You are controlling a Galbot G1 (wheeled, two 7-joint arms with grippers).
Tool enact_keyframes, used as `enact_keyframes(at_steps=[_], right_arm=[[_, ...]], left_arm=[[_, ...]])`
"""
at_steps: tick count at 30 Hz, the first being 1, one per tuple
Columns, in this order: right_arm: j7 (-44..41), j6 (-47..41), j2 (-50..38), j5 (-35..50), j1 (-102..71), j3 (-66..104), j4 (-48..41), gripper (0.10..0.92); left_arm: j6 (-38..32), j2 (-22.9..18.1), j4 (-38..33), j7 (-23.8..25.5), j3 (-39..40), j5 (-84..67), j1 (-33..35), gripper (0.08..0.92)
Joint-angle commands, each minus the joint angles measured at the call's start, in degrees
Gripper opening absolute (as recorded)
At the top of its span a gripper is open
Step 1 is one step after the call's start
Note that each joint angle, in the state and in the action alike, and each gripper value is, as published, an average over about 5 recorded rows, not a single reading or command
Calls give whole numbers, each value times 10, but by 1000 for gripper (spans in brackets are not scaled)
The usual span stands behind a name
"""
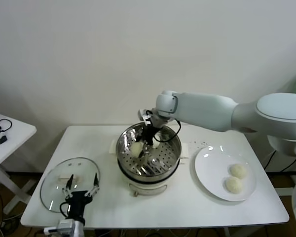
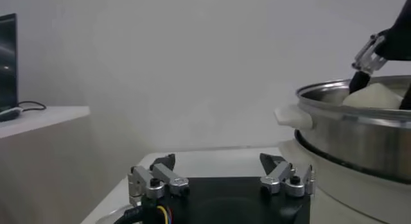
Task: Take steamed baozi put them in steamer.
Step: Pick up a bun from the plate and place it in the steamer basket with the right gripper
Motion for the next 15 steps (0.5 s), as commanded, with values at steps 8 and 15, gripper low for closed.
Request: enact_keyframes(at_steps=[8, 15], right_arm=[[7, 8, 21, -19, -25, 4, -31, 736], [7, 17, 17, -21, -20, 7, -28, 818]], left_arm=[[-5, -1, 3, 12, -2, 0, -2, 823], [-5, -1, 5, 10, -3, -1, -2, 823]])
